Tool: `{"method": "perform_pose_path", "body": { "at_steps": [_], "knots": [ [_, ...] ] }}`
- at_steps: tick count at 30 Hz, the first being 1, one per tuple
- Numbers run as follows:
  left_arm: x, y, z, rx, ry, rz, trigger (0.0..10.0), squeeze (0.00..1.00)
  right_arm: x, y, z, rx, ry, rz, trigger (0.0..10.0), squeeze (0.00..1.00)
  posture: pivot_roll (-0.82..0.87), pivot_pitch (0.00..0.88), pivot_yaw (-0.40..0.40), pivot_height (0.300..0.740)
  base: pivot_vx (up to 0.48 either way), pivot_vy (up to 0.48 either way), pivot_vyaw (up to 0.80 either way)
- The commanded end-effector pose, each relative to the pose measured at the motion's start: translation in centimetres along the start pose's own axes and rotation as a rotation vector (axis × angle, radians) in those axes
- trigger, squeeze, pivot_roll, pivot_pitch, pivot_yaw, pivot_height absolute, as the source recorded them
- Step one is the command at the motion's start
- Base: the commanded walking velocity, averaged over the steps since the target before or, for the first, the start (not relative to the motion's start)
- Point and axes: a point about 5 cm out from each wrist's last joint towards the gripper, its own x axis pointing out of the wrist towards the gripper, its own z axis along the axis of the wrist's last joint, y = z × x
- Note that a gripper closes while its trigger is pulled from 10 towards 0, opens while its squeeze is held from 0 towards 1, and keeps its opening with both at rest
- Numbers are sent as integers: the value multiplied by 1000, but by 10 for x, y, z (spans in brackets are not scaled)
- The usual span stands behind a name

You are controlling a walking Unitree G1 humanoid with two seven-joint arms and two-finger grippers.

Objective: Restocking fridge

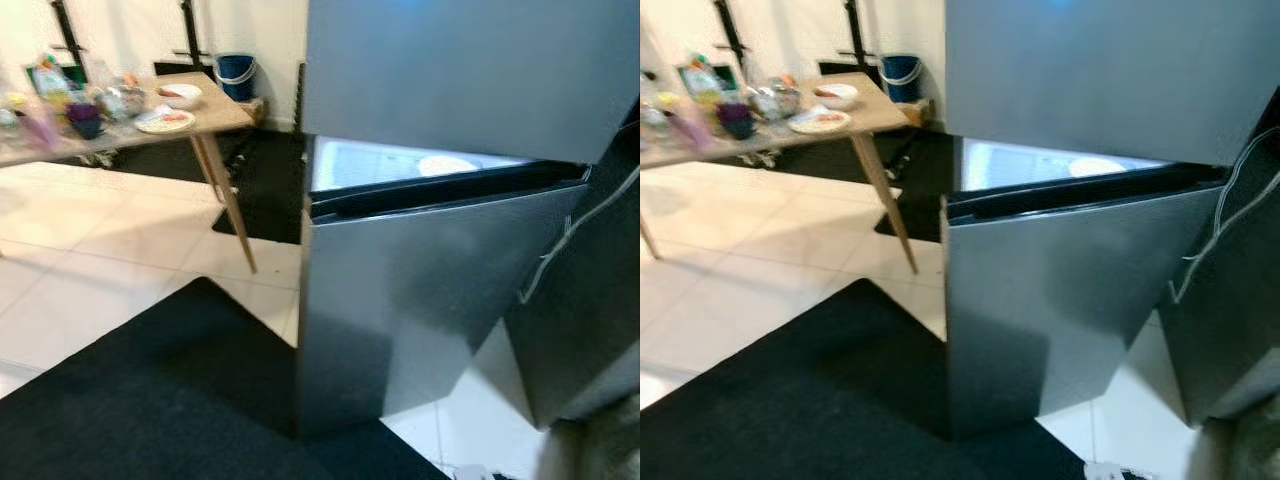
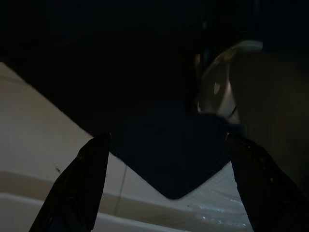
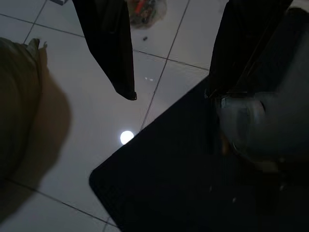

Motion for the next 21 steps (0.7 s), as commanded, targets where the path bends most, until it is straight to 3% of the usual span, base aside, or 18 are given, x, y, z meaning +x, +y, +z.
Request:
{"method": "perform_pose_path", "body": {
  "at_steps": [1, 21],
  "knots": [
    [2, -13, -4, 17, 19, -49, 10000, 0, 0, -1, 2, -2, -4, -6, 10000, 0, -62, 0, -25, 740, 349, 0, 0],
    [1, -8, -3, 3, 15, -26, 10000, 0, 0, -1, -4, -19, 27, -8, 10000, 0, -59, 0, -22, 740, 324, 0, 0]
  ]
}}
